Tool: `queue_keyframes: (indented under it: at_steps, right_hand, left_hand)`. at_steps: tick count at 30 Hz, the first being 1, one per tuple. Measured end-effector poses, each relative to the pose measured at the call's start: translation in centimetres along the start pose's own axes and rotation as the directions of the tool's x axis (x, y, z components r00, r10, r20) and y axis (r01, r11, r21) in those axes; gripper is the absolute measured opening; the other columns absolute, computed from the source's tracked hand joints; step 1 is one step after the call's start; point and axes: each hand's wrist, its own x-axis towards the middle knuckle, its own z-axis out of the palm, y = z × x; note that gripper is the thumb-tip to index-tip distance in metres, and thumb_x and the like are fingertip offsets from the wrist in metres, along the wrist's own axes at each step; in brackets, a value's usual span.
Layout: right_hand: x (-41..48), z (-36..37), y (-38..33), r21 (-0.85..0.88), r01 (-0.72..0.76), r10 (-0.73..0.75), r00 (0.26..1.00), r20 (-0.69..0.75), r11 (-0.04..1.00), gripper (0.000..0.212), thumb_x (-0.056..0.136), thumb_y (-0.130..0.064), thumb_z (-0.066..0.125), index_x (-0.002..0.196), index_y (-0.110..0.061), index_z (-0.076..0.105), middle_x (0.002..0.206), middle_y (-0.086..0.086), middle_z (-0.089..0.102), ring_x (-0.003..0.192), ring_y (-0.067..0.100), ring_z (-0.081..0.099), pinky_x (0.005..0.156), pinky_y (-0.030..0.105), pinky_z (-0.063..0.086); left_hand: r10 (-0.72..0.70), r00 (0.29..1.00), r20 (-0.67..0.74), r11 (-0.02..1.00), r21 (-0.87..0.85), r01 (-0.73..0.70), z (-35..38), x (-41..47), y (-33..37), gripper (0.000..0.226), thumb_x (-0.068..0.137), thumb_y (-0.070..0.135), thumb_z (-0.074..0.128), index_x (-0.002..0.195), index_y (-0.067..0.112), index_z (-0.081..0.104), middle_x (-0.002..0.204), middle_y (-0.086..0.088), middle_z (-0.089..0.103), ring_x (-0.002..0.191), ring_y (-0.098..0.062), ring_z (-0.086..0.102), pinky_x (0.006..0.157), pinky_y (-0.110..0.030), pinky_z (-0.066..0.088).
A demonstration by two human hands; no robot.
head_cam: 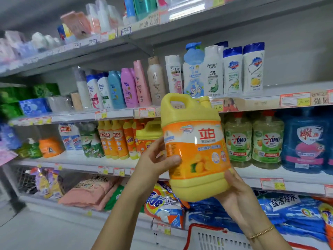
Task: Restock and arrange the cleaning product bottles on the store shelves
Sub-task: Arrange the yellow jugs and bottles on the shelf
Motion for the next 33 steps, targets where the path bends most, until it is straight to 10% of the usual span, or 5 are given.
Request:
queue_keyframes:
  at_steps: [6,9,14,22,33]
  right_hand:
    - [-0.6,0.5,1.8,0.16,-0.197,0.183,0.978,0.097,0.967,0.077,0.031,-0.036,0.098,0.1,-0.012,0.076,0.113,0.017,0.069,0.097,0.033,0.069,0.069,0.045,0.058]
    - [-0.8,1.9,3.4,0.185,-0.3,0.245,0.931,0.272,0.936,0.058,0.086,-0.038,0.066,0.132,-0.004,0.055,0.136,0.022,0.052,0.122,0.037,0.054,0.096,0.048,0.046]
    - [-0.6,1.4,4.4,0.278,-0.483,0.421,0.87,0.256,0.83,0.08,0.048,-0.006,0.093,0.12,0.007,0.061,0.123,0.037,0.055,0.081,0.052,0.064,0.057,0.05,0.058]
    - [-0.8,1.6,3.6,0.239,-0.542,0.472,0.831,0.295,0.806,0.07,0.061,-0.015,0.089,0.121,0.005,0.061,0.134,0.035,0.047,0.12,0.059,0.045,0.105,0.07,0.024]
    - [-1.3,4.9,-0.2,-0.773,-0.179,0.113,0.984,-0.138,0.608,0.053,0.089,-0.055,0.05,0.118,-0.011,0.06,0.104,0.005,0.072,0.091,0.019,0.071,0.074,0.045,0.06]
  left_hand:
    - [-0.055,0.988,0.146,0.98,-0.18,0.081,-0.5,0.8,-2.0,0.082,0.054,0.046,0.089,0.124,0.014,0.06,0.118,-0.011,0.067,0.108,-0.026,0.064,0.086,-0.043,0.055]
    - [-0.048,0.98,0.194,0.962,-0.255,0.098,-0.6,1.1,-3.9,0.059,0.069,0.045,0.077,0.119,0.014,0.066,0.117,-0.011,0.068,0.11,-0.026,0.064,0.097,-0.049,0.049]
    - [-0.058,0.987,0.151,0.936,-0.334,0.107,-1.3,1.1,-4.1,0.071,0.039,0.051,0.093,0.1,0.019,0.077,0.102,-0.004,0.074,0.096,-0.019,0.07,0.081,-0.038,0.057]
    - [-0.145,0.989,-0.035,0.943,-0.307,0.128,-1.3,0.9,-3.9,0.09,0.026,0.046,0.096,0.105,0.012,0.068,0.098,-0.008,0.074,0.088,-0.023,0.072,0.072,-0.036,0.059]
    - [-0.433,0.866,-0.251,0.898,-0.202,0.39,-1.7,0.6,-2.5,0.066,0.056,0.05,0.075,0.111,0.016,0.065,0.097,-0.007,0.075,0.085,-0.024,0.073,0.071,-0.043,0.059]
